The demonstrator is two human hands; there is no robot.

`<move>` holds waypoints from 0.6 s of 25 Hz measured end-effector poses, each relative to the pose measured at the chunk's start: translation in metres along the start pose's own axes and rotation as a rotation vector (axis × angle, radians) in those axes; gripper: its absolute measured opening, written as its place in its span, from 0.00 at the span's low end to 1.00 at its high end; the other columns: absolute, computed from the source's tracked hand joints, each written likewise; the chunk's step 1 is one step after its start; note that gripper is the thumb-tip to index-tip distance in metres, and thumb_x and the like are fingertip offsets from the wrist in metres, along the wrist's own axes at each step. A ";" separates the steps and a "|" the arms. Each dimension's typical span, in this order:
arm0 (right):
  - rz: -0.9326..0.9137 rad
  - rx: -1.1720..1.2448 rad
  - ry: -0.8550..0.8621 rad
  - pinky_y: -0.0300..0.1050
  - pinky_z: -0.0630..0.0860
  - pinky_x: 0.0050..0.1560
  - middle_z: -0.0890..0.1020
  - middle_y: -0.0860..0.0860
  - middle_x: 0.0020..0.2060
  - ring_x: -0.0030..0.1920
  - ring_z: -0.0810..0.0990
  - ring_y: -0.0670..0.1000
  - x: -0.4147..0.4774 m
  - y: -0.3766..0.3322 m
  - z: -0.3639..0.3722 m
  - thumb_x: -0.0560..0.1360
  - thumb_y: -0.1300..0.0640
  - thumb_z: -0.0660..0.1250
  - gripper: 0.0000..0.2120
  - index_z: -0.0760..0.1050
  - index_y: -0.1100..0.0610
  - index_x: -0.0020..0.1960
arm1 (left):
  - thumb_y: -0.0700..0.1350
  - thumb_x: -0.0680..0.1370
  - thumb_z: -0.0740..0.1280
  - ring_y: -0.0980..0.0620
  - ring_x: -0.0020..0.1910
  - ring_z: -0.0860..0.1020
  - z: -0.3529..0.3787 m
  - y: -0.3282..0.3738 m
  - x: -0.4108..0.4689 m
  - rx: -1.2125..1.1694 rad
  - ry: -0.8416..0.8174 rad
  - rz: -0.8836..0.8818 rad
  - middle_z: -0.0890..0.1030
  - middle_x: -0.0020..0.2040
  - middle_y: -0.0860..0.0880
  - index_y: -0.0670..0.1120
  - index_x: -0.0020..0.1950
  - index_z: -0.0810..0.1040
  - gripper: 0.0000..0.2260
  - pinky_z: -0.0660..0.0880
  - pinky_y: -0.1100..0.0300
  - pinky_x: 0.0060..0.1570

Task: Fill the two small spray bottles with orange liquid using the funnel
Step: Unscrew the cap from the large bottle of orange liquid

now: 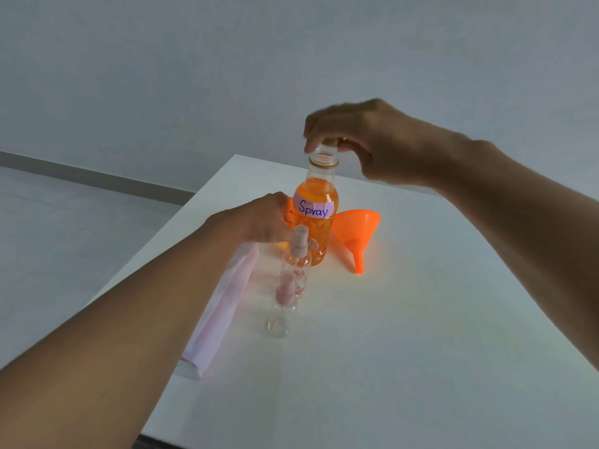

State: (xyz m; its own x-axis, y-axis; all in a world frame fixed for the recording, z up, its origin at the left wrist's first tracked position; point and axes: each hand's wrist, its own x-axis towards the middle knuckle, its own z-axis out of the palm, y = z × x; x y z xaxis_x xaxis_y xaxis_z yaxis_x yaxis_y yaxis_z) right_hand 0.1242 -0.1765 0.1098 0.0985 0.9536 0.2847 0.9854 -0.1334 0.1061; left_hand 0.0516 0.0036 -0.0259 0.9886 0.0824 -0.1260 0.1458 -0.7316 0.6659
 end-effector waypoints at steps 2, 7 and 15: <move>0.114 0.043 0.084 0.40 0.82 0.55 0.79 0.52 0.61 0.58 0.81 0.51 0.000 0.006 -0.006 0.76 0.74 0.67 0.23 0.78 0.55 0.66 | 0.57 0.72 0.73 0.53 0.49 0.83 0.000 0.002 -0.003 -0.030 -0.016 -0.001 0.86 0.45 0.55 0.55 0.48 0.83 0.09 0.78 0.50 0.57; 0.449 0.350 0.390 0.33 0.81 0.51 0.76 0.53 0.53 0.42 0.85 0.47 -0.055 0.005 0.053 0.73 0.61 0.75 0.15 0.82 0.55 0.59 | 0.53 0.74 0.71 0.52 0.48 0.82 0.000 0.013 -0.007 -0.052 -0.002 -0.092 0.86 0.44 0.54 0.54 0.42 0.81 0.04 0.76 0.56 0.52; 0.816 0.357 0.166 0.49 0.83 0.45 0.84 0.49 0.48 0.43 0.81 0.50 -0.104 -0.071 0.160 0.75 0.55 0.72 0.05 0.85 0.54 0.49 | 0.49 0.72 0.72 0.50 0.50 0.83 -0.001 0.012 -0.010 -0.116 -0.025 -0.117 0.86 0.48 0.50 0.50 0.47 0.82 0.07 0.77 0.51 0.58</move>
State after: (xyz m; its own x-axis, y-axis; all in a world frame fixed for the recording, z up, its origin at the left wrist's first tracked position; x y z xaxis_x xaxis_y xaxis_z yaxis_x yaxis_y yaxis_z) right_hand 0.0663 -0.2231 -0.0802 0.7909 0.5449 0.2784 0.6058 -0.6327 -0.4825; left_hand 0.0440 -0.0056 -0.0160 0.9636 0.1446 -0.2247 0.2645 -0.6352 0.7256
